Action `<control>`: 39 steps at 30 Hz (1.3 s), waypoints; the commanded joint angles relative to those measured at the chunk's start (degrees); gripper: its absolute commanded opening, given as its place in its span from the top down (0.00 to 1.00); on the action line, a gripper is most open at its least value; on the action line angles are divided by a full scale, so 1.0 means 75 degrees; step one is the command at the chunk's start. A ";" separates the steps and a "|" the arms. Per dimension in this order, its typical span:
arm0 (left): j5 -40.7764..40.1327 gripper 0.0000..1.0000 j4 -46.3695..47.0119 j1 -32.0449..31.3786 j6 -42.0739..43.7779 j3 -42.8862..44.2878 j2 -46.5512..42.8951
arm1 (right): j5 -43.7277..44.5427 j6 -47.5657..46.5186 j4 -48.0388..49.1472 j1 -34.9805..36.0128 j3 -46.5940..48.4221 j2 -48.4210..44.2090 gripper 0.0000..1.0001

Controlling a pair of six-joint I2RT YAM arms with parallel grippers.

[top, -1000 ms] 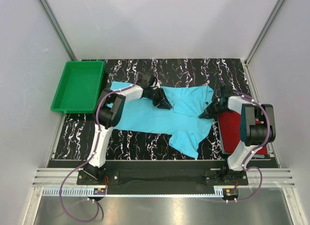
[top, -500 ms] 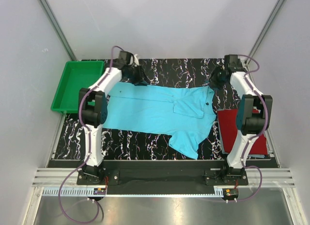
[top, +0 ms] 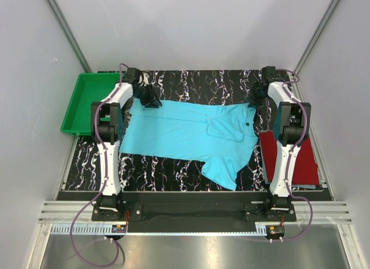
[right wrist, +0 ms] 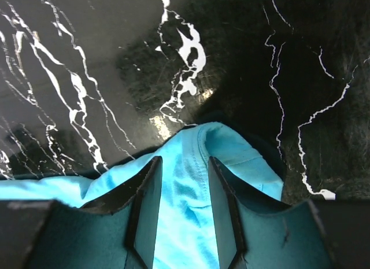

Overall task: Fold and stack the t-shirts
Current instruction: Fold the tshirt

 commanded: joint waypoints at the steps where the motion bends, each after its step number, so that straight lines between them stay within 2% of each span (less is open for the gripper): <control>1: 0.0257 0.68 0.0072 0.0188 0.0061 0.0292 0.0047 | 0.0156 0.0083 -0.0120 -0.0024 0.0495 0.0099 0.55; 9: 0.0550 0.68 0.0142 0.0528 -0.0197 0.0269 0.0387 | 0.0389 0.0165 -0.0272 -0.0047 0.0601 0.0416 0.57; 14: 0.0632 0.68 0.0212 0.0774 -0.0572 0.0175 0.0575 | 0.0834 0.0283 -0.0471 -0.0129 0.0671 0.0475 0.65; 19: 0.0621 0.68 0.0341 0.0857 -0.0771 0.0069 0.0645 | 0.0789 0.0283 -0.0530 -0.0153 0.0671 0.0545 0.67; 24: 0.0667 0.68 0.0423 0.0950 -0.1029 0.0011 0.0727 | 0.1010 0.0446 -0.0624 -0.0188 0.0730 0.0721 0.83; 25: 0.0656 0.68 0.0470 0.0985 -0.1064 -0.0001 0.0727 | 0.1208 0.0516 -0.0728 -0.0199 0.0730 0.0709 0.88; 26: 0.0644 0.68 0.0552 0.0997 -0.1099 -0.0036 0.0739 | 0.1721 0.0622 -0.0822 -0.0223 0.0707 0.0640 0.91; 29: 0.0609 0.68 0.0716 0.1068 -0.1240 -0.0142 0.0751 | 0.2252 0.1312 -0.0987 -0.0246 0.0473 0.0417 0.98; 33: 0.0655 0.68 0.0845 0.1080 -0.1381 -0.0049 0.0868 | 0.2511 0.2074 -0.1081 -0.0246 0.0261 0.0299 0.98; 35: 0.0667 0.67 0.0869 0.1079 -0.1393 0.0127 0.0903 | 0.2360 0.2053 -0.1057 -0.0246 0.0482 0.0474 0.96; 39: 0.0632 0.66 0.0951 0.1103 -0.1346 0.0432 0.0997 | 0.1692 0.1386 -0.1081 -0.0246 0.1908 0.1176 0.90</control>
